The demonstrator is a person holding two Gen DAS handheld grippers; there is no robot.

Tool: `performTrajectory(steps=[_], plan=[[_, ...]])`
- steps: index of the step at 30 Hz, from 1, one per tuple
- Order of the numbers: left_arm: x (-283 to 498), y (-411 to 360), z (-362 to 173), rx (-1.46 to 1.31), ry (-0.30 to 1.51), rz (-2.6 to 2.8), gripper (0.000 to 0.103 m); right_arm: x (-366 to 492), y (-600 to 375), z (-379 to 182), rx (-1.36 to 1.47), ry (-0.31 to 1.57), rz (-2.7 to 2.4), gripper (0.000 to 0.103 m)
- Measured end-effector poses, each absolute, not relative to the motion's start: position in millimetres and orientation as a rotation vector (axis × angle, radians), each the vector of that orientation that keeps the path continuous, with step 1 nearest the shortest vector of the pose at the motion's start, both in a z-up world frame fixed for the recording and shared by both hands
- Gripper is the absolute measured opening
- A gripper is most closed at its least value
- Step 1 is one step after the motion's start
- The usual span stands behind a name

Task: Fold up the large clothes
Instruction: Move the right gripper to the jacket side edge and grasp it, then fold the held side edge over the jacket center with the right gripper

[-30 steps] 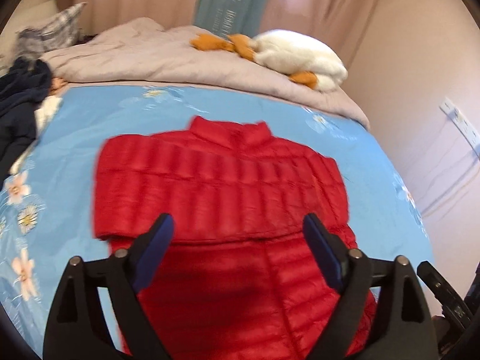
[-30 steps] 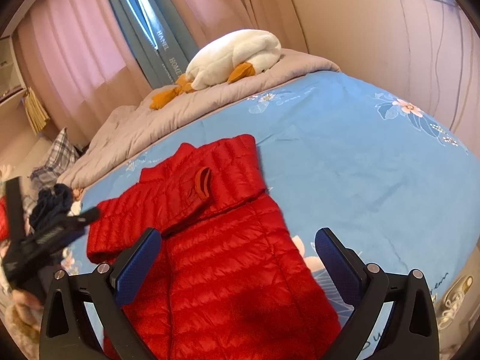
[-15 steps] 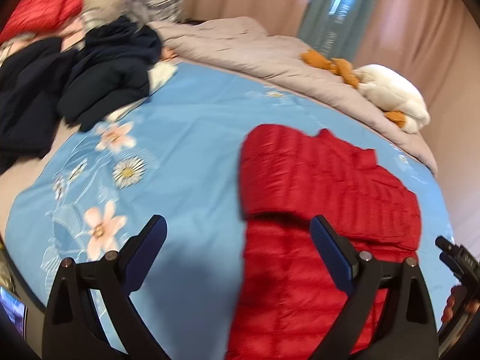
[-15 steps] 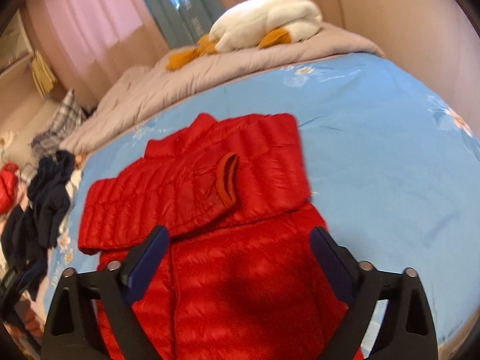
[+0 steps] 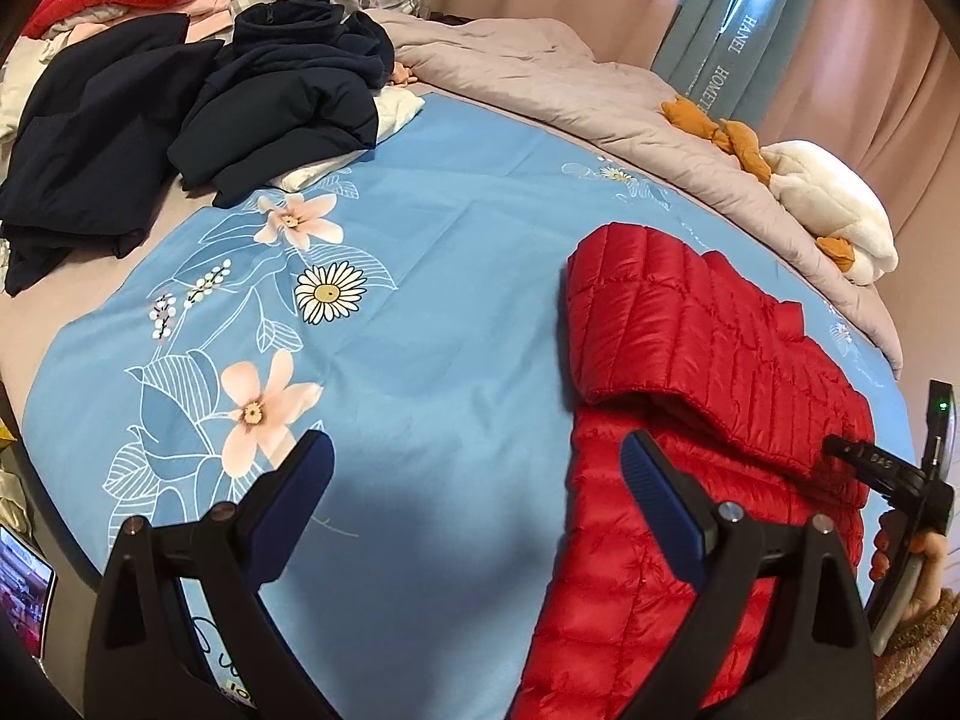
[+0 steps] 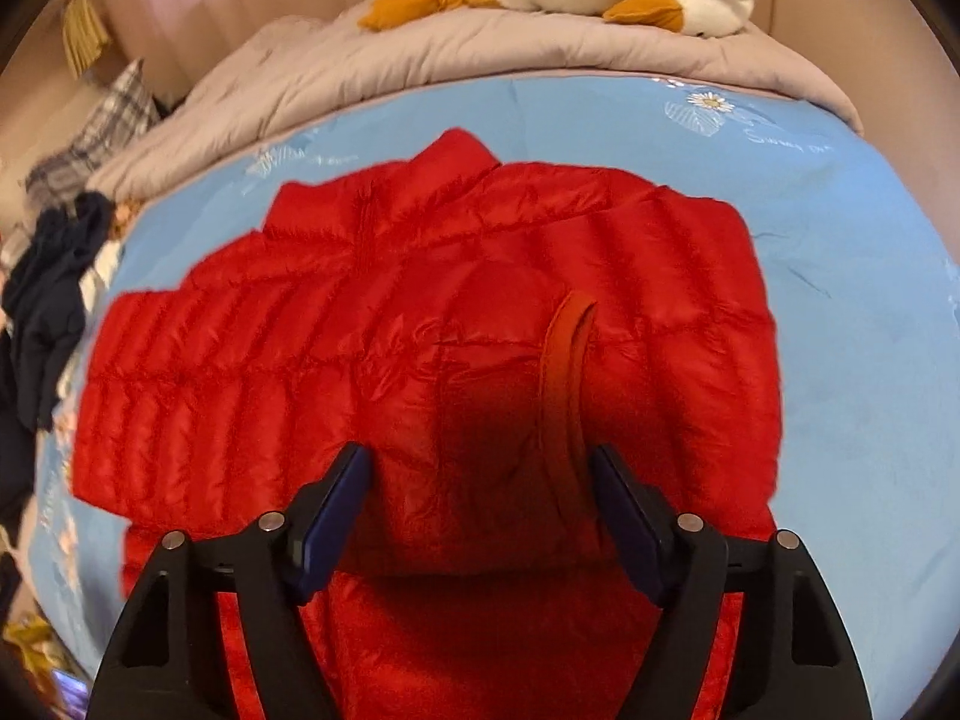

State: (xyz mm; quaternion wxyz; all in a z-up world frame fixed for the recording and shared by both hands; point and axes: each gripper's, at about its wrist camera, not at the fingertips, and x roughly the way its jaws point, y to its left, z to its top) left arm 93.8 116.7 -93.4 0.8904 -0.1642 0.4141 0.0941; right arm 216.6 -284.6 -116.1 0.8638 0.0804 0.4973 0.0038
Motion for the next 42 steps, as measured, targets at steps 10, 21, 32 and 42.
performTrajectory(steps=[10, 21, 32, 42], plan=[[97, 120, -93, -0.353, 0.854, 0.174, 0.096, 208, -272, -74, 0.120, 0.960, 0.088, 0.016], [112, 107, -96, -0.342, 0.862, 0.148, 0.096, 192, -274, 35, 0.097, 0.686, 0.077, 0.014], [153, 84, -100, -0.326, 0.876, 0.076, 0.095, 208, -299, -1, 0.090, 0.746, -0.009, 0.014], [209, 49, -108, -0.299, 0.903, -0.014, 0.086, 214, -328, -45, 0.136, 0.842, -0.067, 0.014]])
